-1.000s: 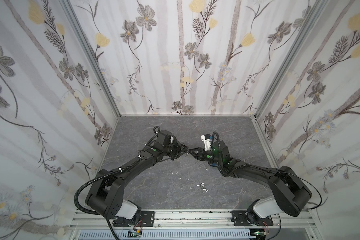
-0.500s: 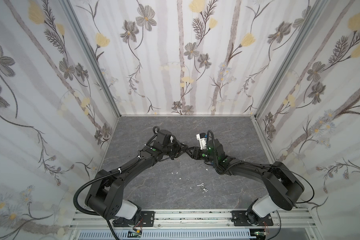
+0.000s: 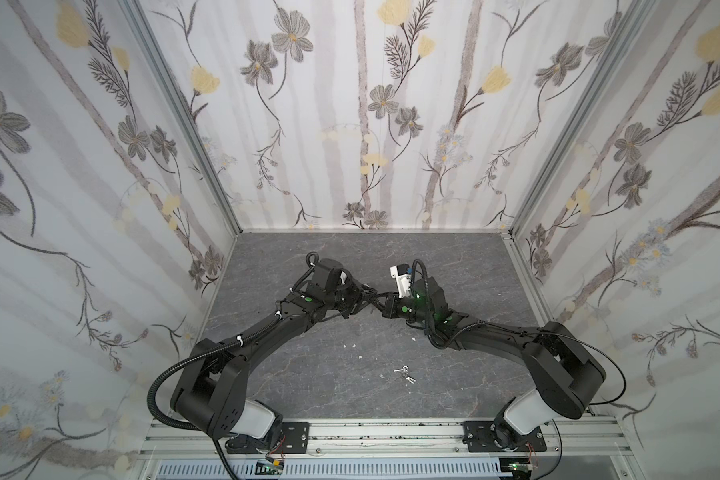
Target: Unlock with the key
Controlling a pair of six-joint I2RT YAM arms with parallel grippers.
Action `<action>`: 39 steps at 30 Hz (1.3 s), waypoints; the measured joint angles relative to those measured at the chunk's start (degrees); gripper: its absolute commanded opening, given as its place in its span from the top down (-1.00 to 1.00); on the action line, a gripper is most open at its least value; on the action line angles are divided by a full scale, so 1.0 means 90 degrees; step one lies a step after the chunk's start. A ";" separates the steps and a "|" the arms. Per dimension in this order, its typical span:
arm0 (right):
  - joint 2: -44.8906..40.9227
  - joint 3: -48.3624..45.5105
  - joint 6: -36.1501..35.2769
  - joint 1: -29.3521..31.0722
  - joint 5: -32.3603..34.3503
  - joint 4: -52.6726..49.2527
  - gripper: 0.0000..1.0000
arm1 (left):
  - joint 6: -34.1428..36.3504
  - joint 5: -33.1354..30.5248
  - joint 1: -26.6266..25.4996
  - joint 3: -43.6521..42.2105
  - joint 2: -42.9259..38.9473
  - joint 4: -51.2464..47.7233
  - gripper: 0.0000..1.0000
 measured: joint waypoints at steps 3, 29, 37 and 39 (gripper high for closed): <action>-0.0007 -0.0046 0.0019 -0.0068 0.0146 0.0005 1.00 | 0.0000 0.0146 0.0002 -0.0012 -0.0010 -0.0010 -0.17; -0.0580 -0.0704 -0.0787 -0.0755 -0.1994 -0.0168 1.00 | 0.3961 0.0843 0.1056 0.0787 -0.0763 -0.3045 -0.22; -0.0427 -0.0471 -0.0971 -0.0758 -0.2732 -0.0221 1.00 | 0.4738 0.1132 0.0981 0.0799 -0.0765 -0.3303 -0.23; -0.0389 -0.0452 -0.0981 -0.0736 -0.2866 -0.0243 1.00 | 0.4847 0.1183 0.0933 0.0831 -0.0765 -0.3315 -0.24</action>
